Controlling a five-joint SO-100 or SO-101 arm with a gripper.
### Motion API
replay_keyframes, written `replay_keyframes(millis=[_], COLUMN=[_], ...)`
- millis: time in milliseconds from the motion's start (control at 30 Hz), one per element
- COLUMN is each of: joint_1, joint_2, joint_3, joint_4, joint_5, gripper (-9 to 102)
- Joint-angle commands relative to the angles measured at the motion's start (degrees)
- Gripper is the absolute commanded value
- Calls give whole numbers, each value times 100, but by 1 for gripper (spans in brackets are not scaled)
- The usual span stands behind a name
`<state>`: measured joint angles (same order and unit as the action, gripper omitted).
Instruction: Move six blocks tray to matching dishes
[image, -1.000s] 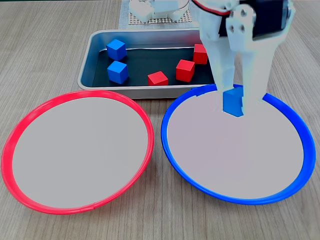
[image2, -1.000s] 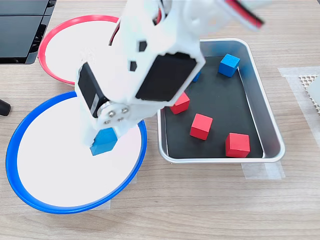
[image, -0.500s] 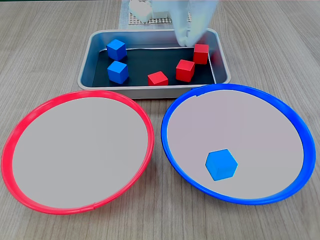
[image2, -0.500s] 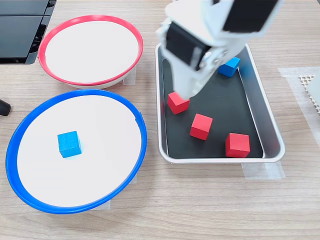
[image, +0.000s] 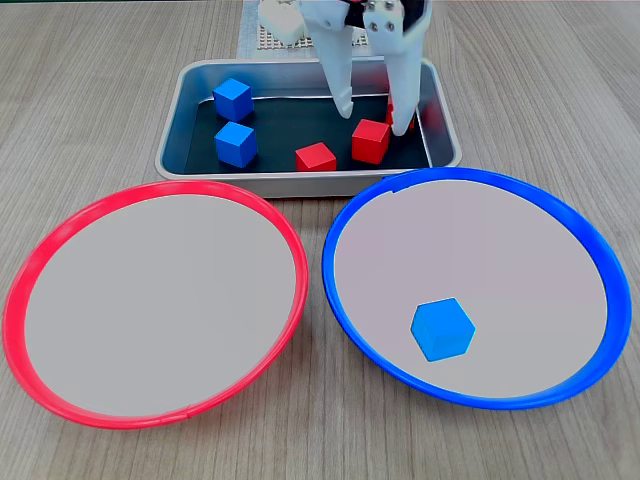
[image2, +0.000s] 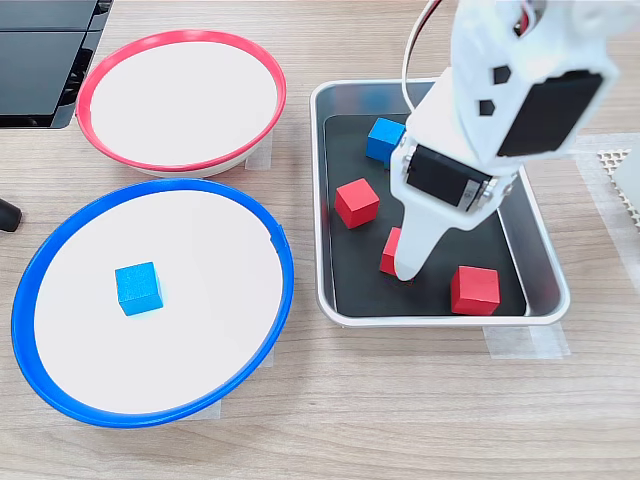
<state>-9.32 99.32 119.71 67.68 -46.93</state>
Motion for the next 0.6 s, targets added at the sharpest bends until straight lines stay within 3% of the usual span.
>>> replay_keyframes(millis=[0,267,400,567], joint_1=[-88,141,176,396], joint_2=[-105,-343,-123,668], joint_3=[-220,-149,-70,-290], joint_4=[-114,-422,-501,870], joint_5=[26,-290,-615,-1222], gripper=[20,12,0,0])
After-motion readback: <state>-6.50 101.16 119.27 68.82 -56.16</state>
